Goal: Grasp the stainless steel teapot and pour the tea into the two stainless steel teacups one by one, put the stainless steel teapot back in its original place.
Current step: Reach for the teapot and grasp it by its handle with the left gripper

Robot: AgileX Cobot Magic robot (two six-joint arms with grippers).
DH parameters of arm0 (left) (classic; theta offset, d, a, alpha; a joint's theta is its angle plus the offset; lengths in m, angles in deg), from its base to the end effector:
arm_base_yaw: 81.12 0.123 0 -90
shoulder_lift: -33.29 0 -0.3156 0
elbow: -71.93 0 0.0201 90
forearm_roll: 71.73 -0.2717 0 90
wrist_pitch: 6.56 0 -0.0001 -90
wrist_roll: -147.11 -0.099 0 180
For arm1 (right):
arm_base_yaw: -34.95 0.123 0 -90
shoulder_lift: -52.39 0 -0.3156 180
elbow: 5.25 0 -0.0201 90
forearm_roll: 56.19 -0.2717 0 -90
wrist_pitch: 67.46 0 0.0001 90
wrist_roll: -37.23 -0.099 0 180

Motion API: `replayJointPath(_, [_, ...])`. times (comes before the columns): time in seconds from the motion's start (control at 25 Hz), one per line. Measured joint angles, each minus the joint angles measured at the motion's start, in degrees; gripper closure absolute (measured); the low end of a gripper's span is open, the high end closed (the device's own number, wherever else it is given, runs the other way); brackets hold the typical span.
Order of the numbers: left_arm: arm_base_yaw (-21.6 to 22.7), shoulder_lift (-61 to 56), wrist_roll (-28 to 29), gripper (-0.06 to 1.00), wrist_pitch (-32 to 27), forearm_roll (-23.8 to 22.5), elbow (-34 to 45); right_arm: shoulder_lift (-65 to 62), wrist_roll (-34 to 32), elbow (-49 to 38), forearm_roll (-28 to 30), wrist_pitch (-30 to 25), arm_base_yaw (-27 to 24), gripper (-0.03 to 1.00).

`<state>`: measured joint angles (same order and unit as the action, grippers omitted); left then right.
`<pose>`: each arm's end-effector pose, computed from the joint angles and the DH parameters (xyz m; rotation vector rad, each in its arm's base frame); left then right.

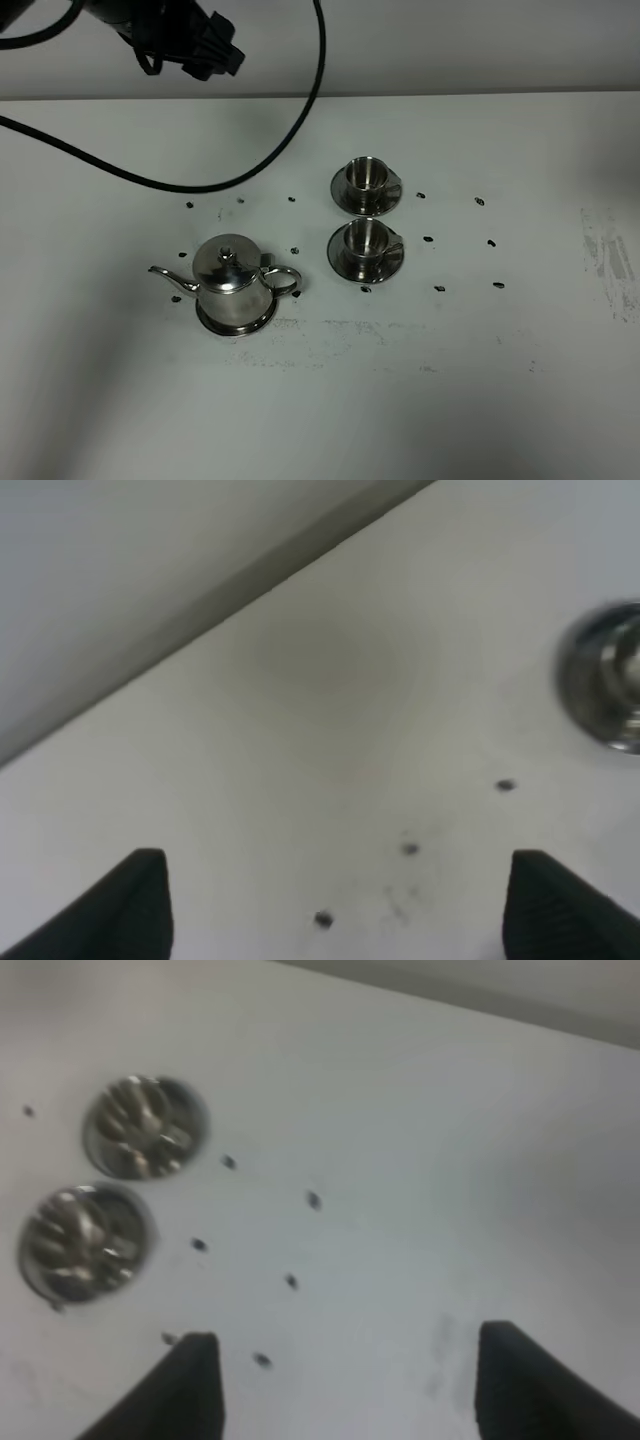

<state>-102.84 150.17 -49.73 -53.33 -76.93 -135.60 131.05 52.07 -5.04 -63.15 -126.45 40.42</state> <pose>0.4508 -0.1726 0.3566 0.8230 2.2251 0.0674 0.2647 0.0357 0.4342 -0.3956 2.3581 0.0772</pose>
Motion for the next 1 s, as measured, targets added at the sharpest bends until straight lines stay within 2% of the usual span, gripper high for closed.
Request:
replayJointPath(0.16, [-4.18,-0.06,-6.54,0.29,-0.15,-0.04,0.0,-11.04,-2.65,-7.46,3.1,1.12,0.0,0.44])
replayJointPath(0.44, [-10.21,-0.06,-16.09,0.29,-2.41,-0.04,0.0,-27.35,-4.67,-16.25,3.69,-0.21,0.0,0.45])
replayJointPath(0.72, [-12.91,-0.06,-22.67,0.29,-3.73,-0.07,0.05,-43.52,-6.81,-28.26,3.69,-1.02,0.0,0.48])
replayJointPath(1.0, [-13.13,0.69,-29.29,0.29,-4.56,0.22,0.05,-57.19,-9.52,-38.91,3.69,-2.04,0.0,0.5])
